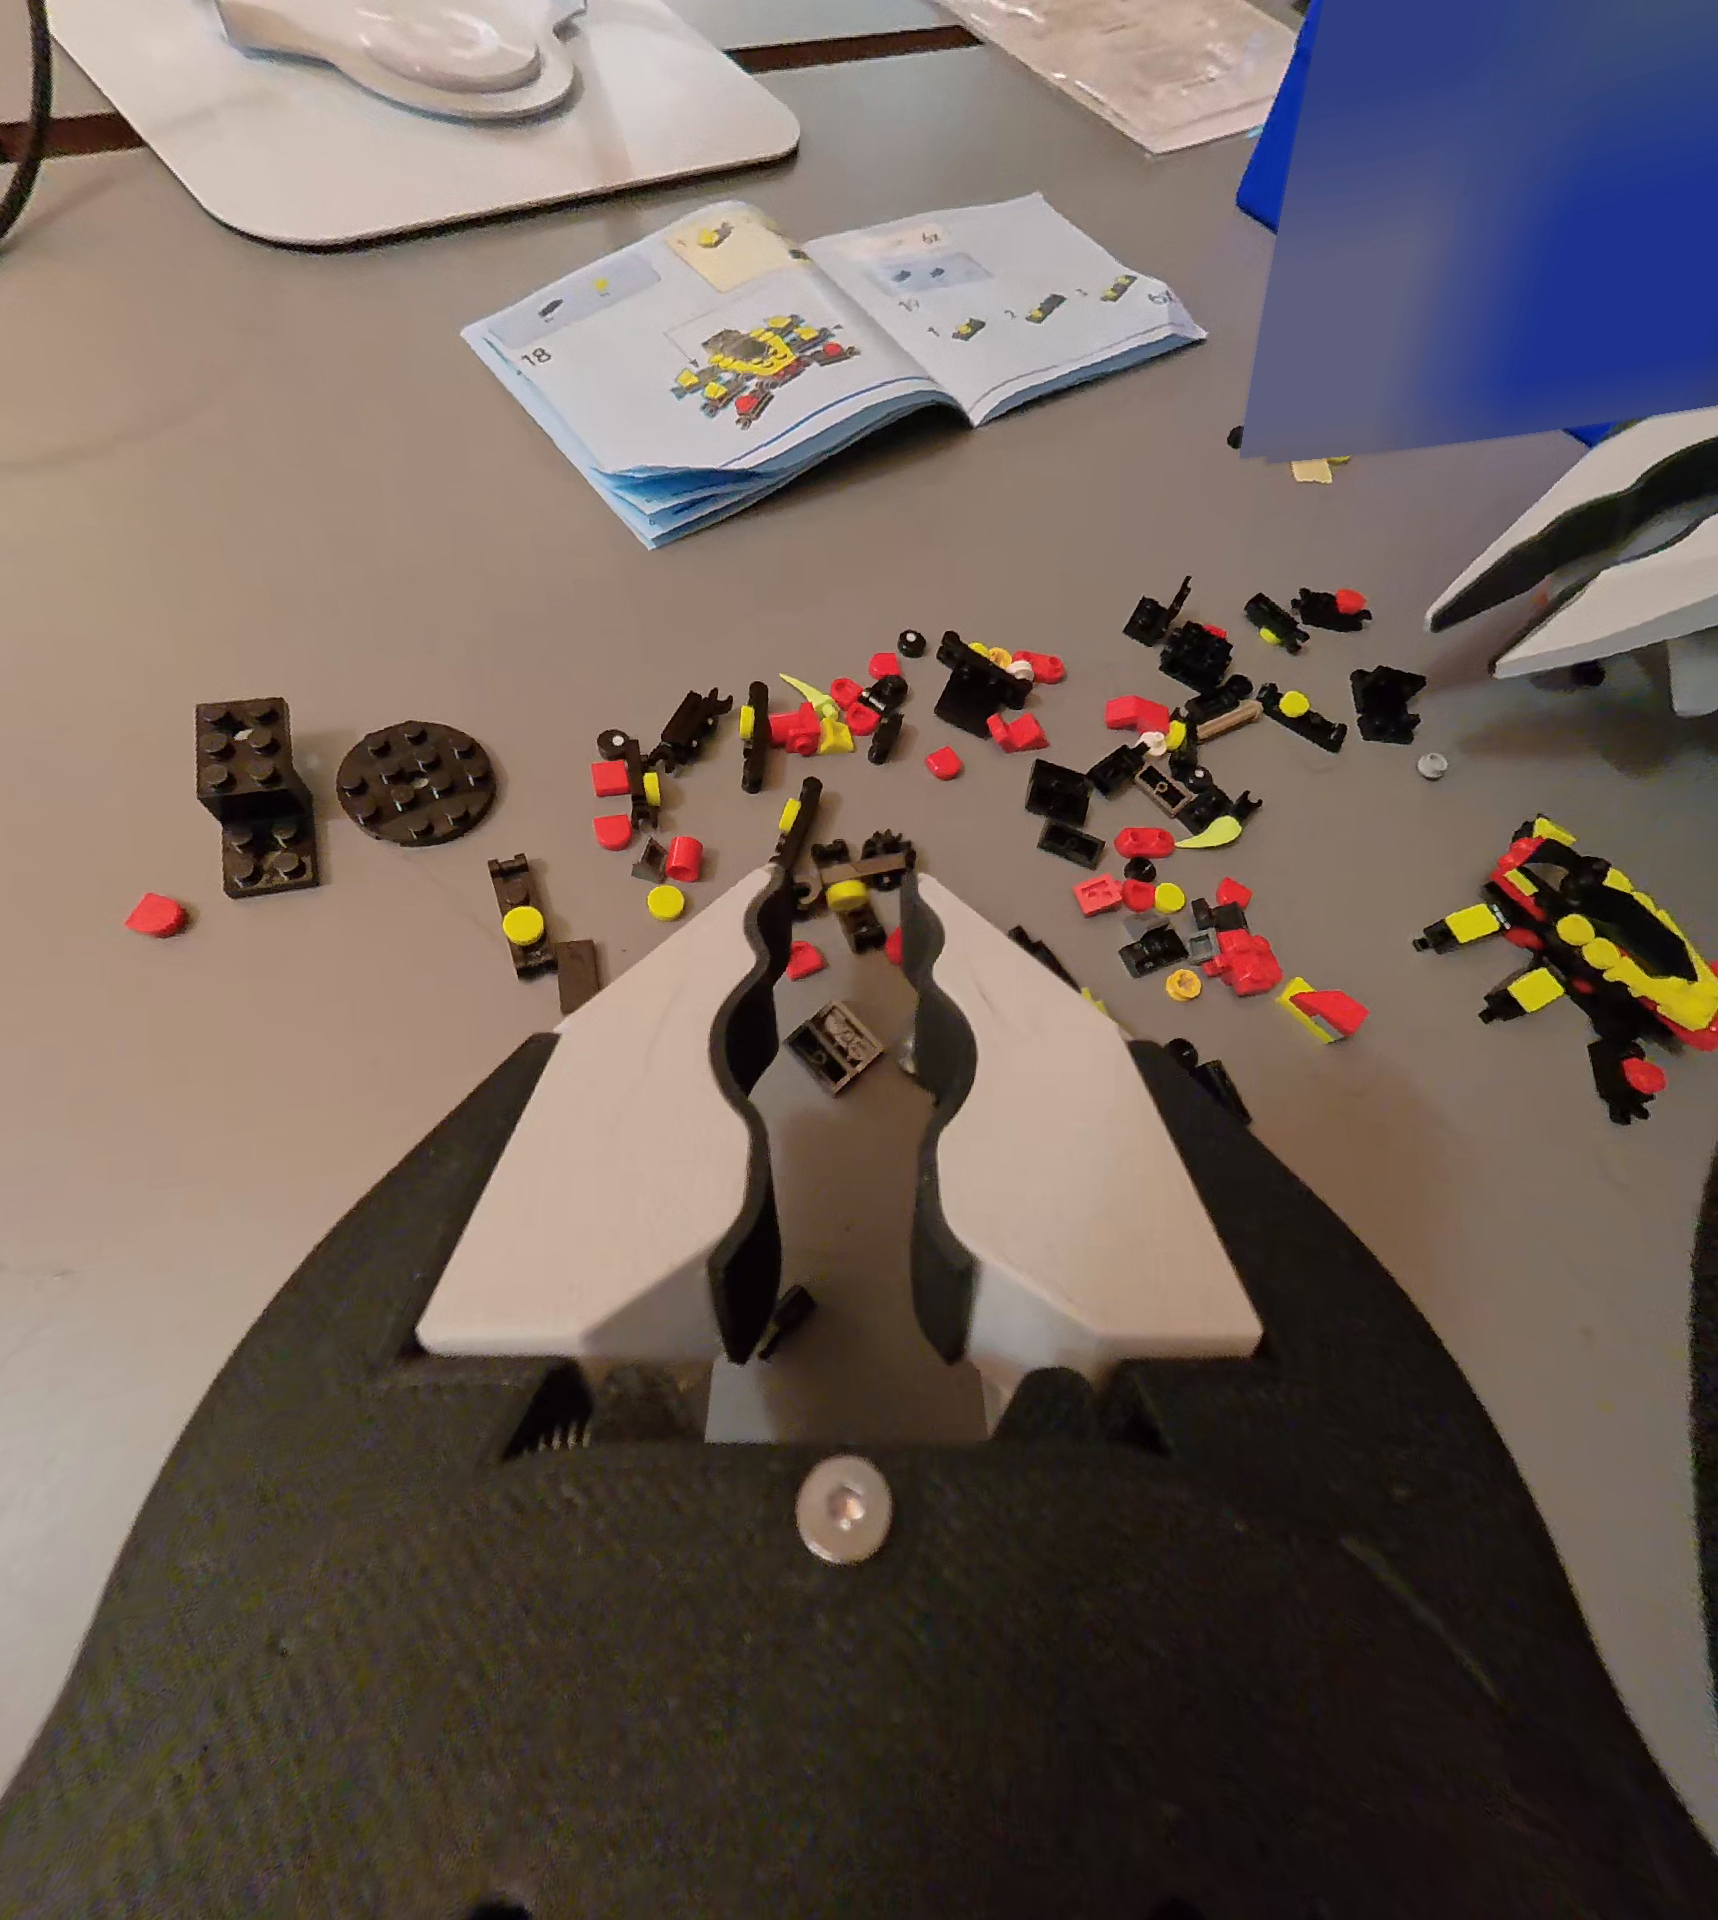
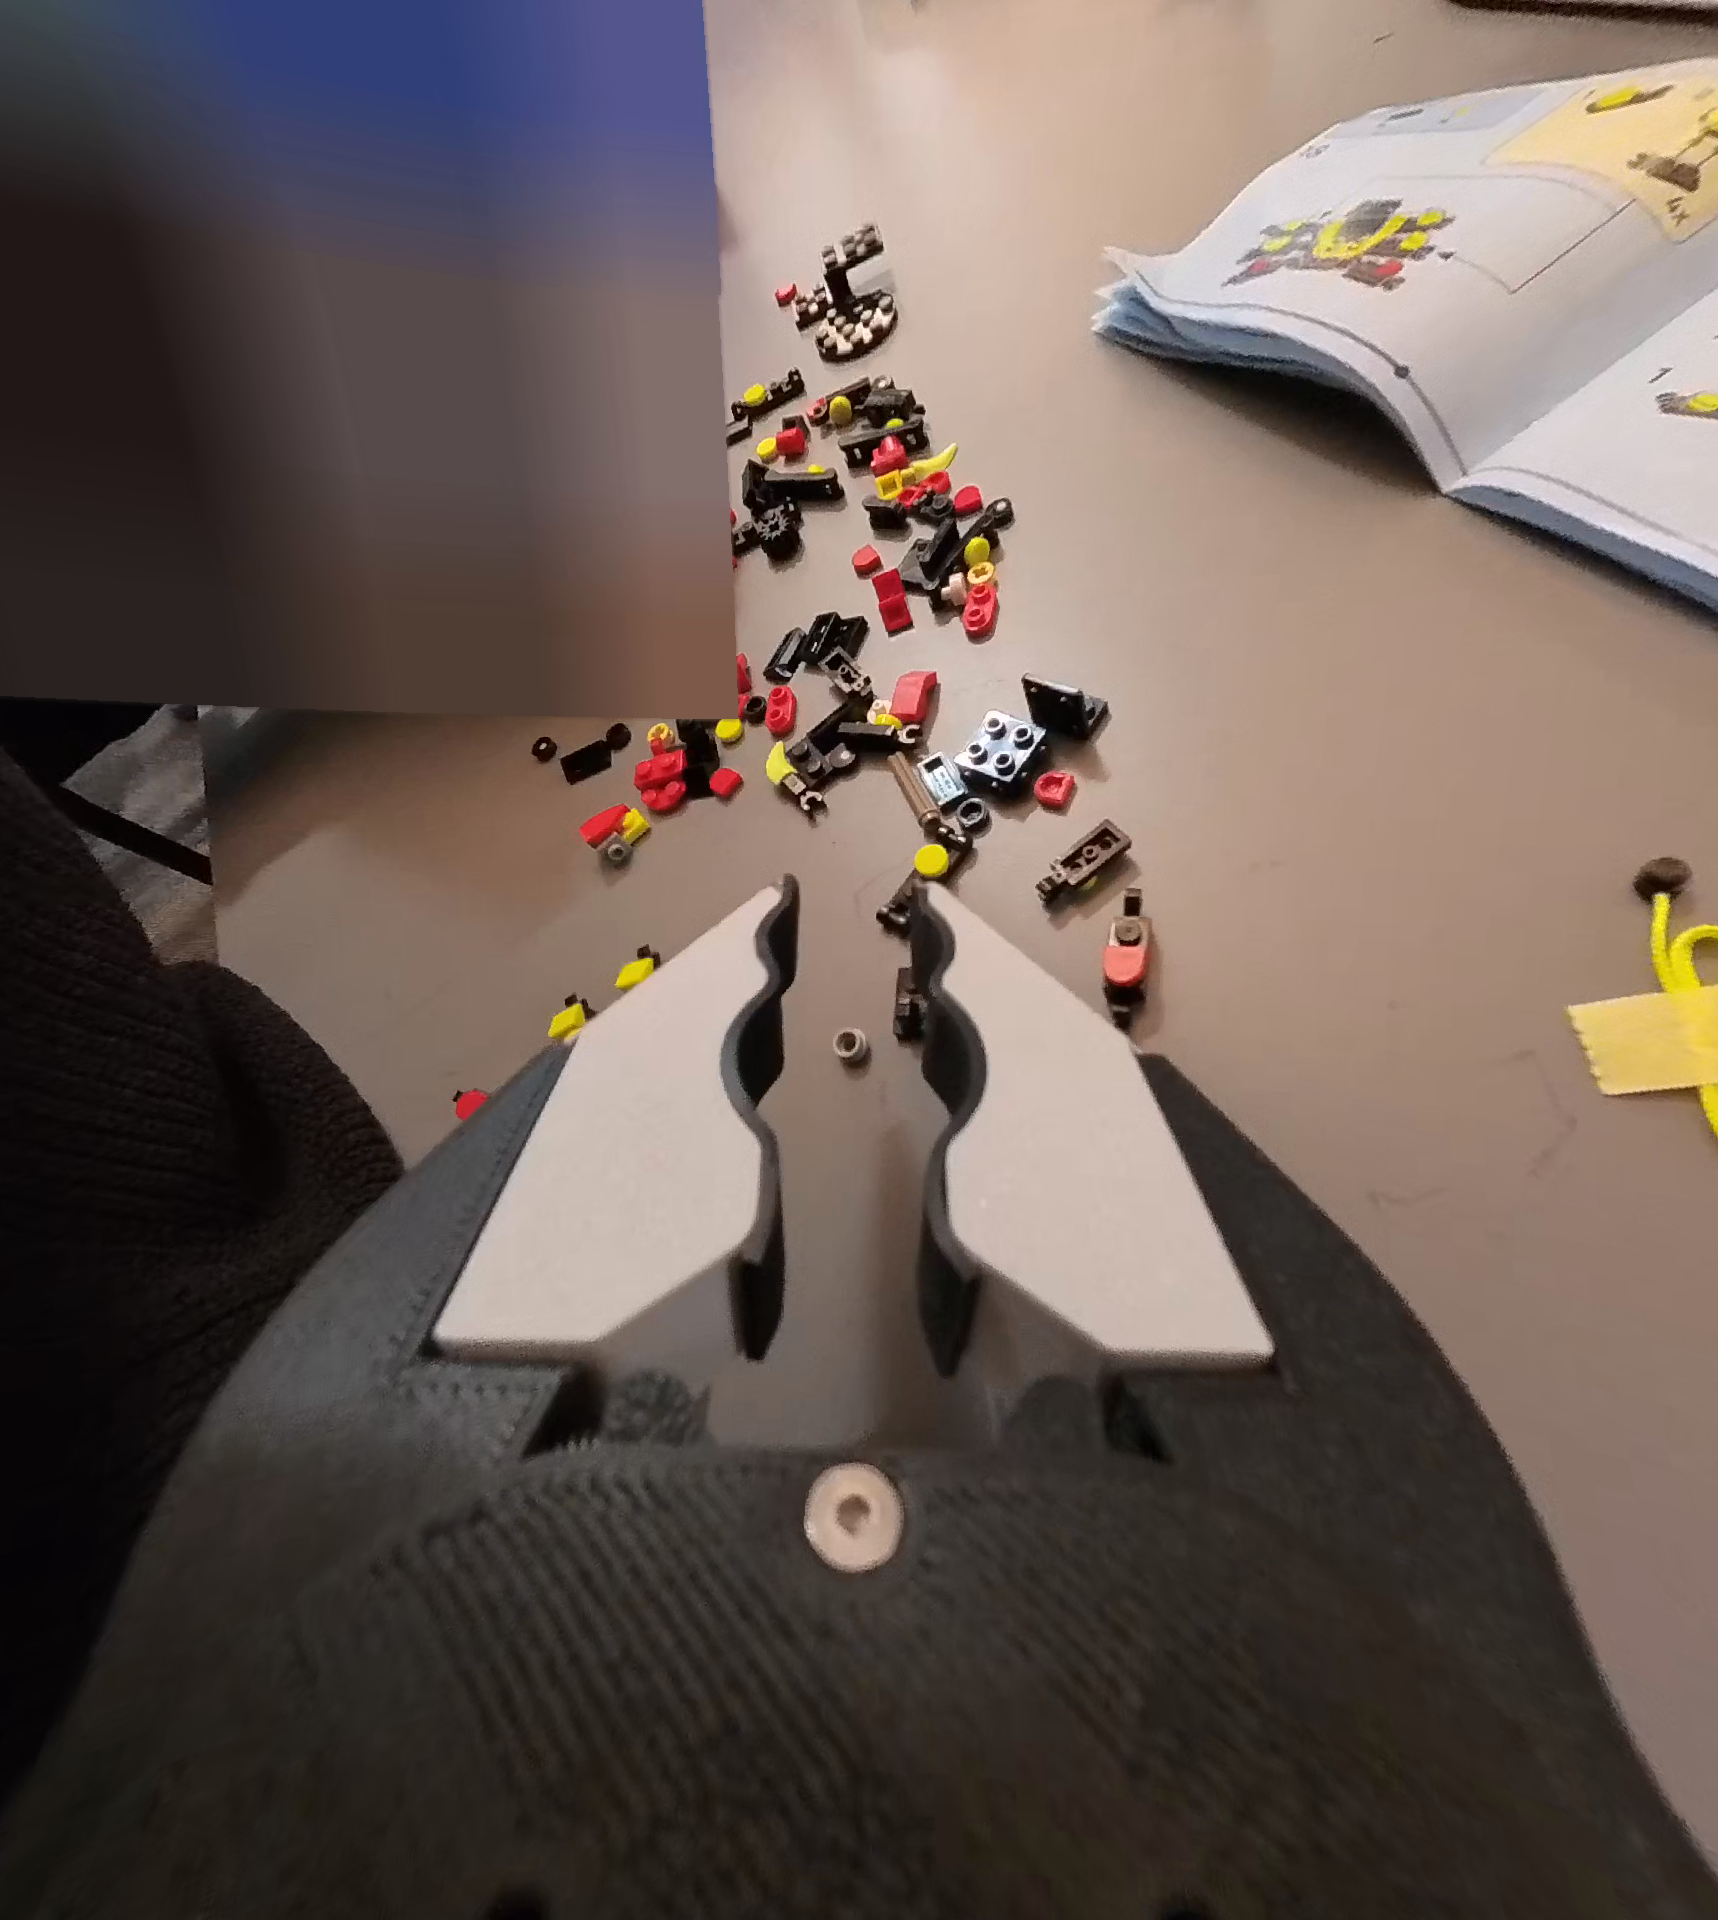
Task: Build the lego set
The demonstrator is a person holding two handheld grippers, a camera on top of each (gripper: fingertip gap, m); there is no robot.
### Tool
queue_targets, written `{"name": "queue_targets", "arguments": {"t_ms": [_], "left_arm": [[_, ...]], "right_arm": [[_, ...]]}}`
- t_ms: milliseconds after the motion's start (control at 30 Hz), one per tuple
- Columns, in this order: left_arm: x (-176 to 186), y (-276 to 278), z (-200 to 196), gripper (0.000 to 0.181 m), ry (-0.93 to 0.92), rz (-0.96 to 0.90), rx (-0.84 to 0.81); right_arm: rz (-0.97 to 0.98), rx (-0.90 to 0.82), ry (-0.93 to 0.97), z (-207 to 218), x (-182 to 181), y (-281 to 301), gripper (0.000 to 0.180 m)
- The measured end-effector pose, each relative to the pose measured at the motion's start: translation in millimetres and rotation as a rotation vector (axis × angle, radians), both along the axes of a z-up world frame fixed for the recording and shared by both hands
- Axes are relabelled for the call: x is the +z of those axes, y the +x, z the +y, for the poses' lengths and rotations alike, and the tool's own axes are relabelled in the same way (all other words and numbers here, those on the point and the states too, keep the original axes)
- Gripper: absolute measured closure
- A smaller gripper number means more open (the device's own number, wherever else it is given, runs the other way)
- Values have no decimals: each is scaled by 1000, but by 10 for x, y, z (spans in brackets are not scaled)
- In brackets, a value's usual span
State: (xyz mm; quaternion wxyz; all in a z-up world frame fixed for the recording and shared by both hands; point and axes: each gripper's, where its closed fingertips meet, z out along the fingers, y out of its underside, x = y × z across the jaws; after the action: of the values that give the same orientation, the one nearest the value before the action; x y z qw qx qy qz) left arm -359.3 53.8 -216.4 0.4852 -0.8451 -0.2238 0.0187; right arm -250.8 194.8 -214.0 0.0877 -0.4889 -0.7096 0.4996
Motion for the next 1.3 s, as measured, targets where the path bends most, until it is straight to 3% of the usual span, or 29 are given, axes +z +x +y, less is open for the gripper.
{"name": "queue_targets", "arguments": {"t_ms": [100, 267, 500, 700, 833, 933, 1133, 1300], "left_arm": [[88, 33, 62, 163, 35, 15, -14], [359, 268, 343, 163, 137, -15, -49], [432, 1001, 963, 162, 55, -17, -250], [191, 1800, 1522, 161, -137, -142, -500], [4, 2116, 1790, 162, -269, -128, -605], [-19, 2181, 1918, 161, -305, -85, -634], [40, 1849, 1721, 159, -270, -78, -530], [105, 1756, 1490, 159, -159, -128, -481]], "right_arm": [[41, -30, -7, 99, 112, -42, 162], [124, -230, -116, 688, 530, -47, 159], [251, -399, -57, 1244, 961, 464, 158], [274, -370, -56, 1150, 919, 787, 159], [310, -326, -109, 1081, 1026, 828, 159], [329, -334, -42, 1126, 1029, 841, 158], [262, -262, 110, 994, 782, 895, 155], [-1, -54, 113, 615, 342, 1129, 162]]}}
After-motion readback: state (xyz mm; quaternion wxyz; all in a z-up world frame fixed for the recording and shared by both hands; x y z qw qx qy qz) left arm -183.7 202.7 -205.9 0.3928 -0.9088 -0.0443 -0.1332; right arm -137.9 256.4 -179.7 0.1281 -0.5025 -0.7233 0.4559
